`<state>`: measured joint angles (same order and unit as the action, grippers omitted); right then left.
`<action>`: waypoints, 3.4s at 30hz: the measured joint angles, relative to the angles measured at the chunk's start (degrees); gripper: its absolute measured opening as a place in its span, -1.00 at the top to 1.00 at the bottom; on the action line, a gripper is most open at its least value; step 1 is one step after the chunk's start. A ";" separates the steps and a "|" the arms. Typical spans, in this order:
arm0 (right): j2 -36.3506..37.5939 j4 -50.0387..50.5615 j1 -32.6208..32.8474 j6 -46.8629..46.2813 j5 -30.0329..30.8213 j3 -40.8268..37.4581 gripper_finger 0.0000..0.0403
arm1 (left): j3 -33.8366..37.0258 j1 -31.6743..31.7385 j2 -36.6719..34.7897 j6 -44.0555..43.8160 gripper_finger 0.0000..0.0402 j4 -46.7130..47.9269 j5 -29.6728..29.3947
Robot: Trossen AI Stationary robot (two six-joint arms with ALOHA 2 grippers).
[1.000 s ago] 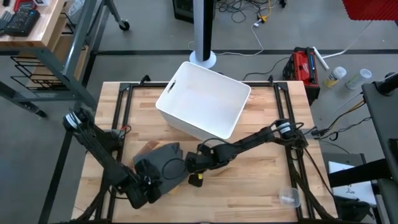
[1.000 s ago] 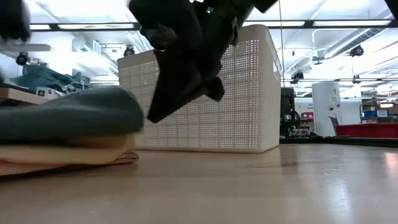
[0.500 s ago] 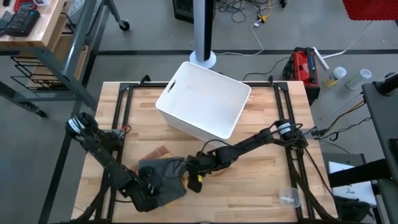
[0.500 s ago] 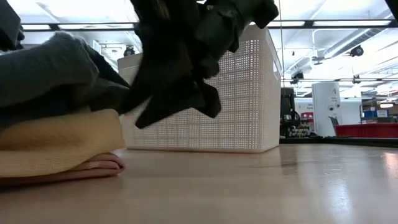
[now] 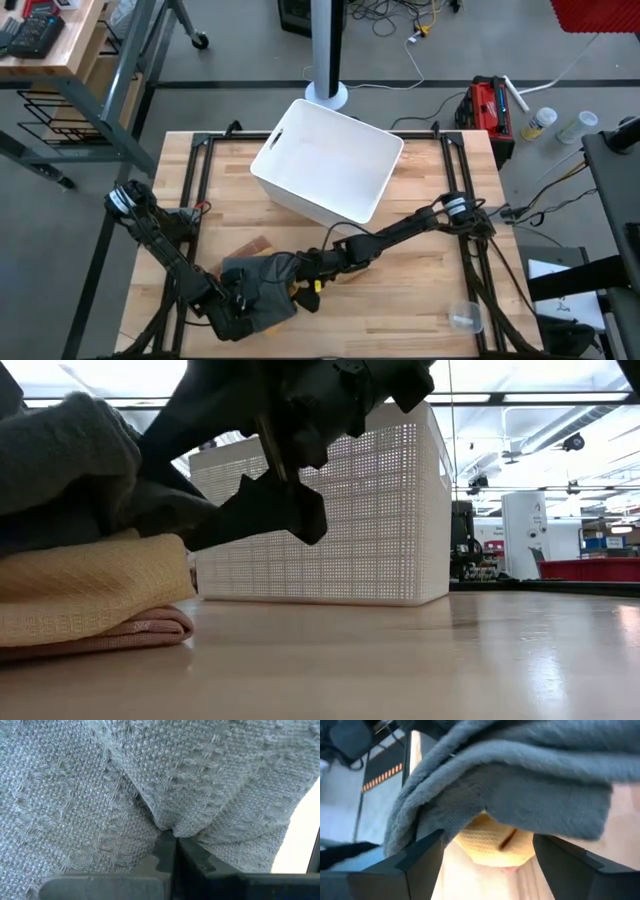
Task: Fold towel
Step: Stack the gray towel on top of the yellow towel
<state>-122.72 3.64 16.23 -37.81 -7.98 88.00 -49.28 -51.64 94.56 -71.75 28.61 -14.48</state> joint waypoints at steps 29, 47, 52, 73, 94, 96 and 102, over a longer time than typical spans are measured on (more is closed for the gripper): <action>0.02 -13.04 -0.04 13.84 0.48 1.90 -0.09 | -0.33 -3.24 -6.88 2.17 0.98 4.40 9.28; -0.22 -1.71 0.00 -2.07 1.78 -1.46 -0.03 | -1.54 -3.45 -14.23 -2.96 0.99 4.10 6.47; -0.26 -8.62 0.24 -6.95 -2.79 -7.42 0.04 | -1.60 -3.45 -14.34 -4.41 0.99 3.81 7.41; -0.29 -35.28 0.00 -3.38 -5.51 -12.46 0.15 | -0.85 -2.36 -2.19 -7.74 0.99 -0.42 3.88; -4.24 -17.93 -1.90 -11.37 -3.93 -5.63 -0.48 | 1.04 -1.98 -2.93 -7.20 1.00 -2.57 2.37; -5.94 -20.95 -2.91 -13.31 -8.30 -4.54 -0.50 | 1.18 -1.75 -2.93 -7.67 1.00 -2.74 2.39; -13.47 -29.75 -3.78 -19.82 -16.12 2.94 -0.48 | 1.34 -1.46 -2.89 -7.21 1.00 -3.04 2.01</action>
<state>-136.18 -26.11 12.45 -57.63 -24.10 90.94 -47.93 -53.10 91.68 -78.96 25.58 -12.47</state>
